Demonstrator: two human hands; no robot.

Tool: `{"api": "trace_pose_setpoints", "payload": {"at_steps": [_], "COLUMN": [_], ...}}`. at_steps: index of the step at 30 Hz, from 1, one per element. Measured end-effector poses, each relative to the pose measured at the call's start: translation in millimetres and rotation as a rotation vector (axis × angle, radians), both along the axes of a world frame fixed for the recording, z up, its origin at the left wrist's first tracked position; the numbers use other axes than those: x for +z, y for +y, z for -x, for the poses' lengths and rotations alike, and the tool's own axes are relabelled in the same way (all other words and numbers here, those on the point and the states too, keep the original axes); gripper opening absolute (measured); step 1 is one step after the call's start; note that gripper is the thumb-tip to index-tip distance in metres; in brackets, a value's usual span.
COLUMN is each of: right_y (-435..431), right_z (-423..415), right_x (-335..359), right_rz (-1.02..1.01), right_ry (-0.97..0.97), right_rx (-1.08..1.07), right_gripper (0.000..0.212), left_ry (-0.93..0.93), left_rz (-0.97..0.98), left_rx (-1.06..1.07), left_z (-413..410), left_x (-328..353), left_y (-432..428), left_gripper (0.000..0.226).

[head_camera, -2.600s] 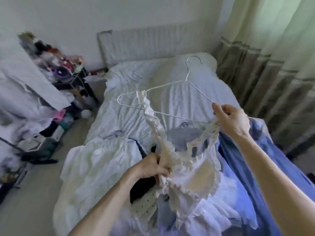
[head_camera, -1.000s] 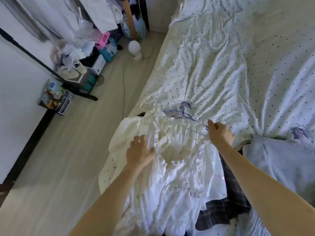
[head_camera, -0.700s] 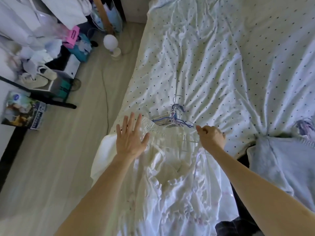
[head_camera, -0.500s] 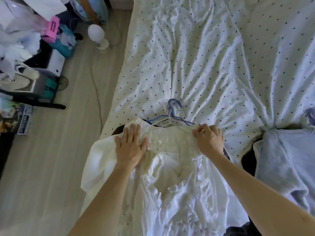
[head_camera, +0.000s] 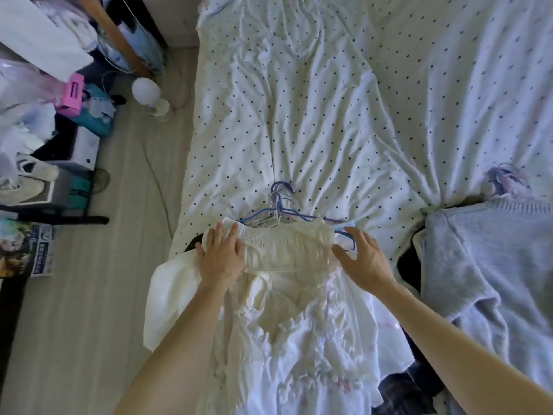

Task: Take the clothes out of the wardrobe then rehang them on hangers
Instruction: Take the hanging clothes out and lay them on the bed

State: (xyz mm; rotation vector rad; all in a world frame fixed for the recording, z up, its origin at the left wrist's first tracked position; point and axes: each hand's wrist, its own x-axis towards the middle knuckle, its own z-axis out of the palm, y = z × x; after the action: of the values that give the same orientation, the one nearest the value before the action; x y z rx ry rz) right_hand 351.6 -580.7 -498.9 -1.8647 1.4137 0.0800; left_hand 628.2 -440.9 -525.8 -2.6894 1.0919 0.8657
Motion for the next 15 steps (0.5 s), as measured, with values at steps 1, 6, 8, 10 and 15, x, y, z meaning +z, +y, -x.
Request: {"api": "trace_pose_setpoints", "payload": {"at_steps": [1, 6, 8, 10, 15], "right_y": [5.2, 30.5, 40.1, 50.1, 72.3], "right_z": [11.7, 86.0, 117.5, 156.7, 268.0], "right_x": [13.9, 84.6, 109.2, 140.3, 220.3], "right_rz": [0.009, 0.025, 0.040, 0.092, 0.455], "right_ry": [-0.021, -0.041, -0.022, -0.024, -0.098], "right_rx": [-0.011, -0.073, -0.088, -0.098, -0.066], "right_gripper": [0.045, 0.043, 0.042, 0.038, 0.021], "left_ry": [0.016, 0.067, 0.073, 0.066, 0.030], "left_rz": [-0.029, -0.125, -0.124, -0.087, 0.148], "left_rx": [-0.009, -0.074, -0.120, -0.200, -0.430], "left_z": [3.8, 49.4, 75.5, 112.3, 233.7], "left_x": [10.6, 78.2, 104.0, 134.0, 202.7], "left_y": [-1.5, -3.5, -7.2, -12.8, -34.8], "left_gripper": [0.053, 0.061, 0.062, 0.064, 0.060]}}
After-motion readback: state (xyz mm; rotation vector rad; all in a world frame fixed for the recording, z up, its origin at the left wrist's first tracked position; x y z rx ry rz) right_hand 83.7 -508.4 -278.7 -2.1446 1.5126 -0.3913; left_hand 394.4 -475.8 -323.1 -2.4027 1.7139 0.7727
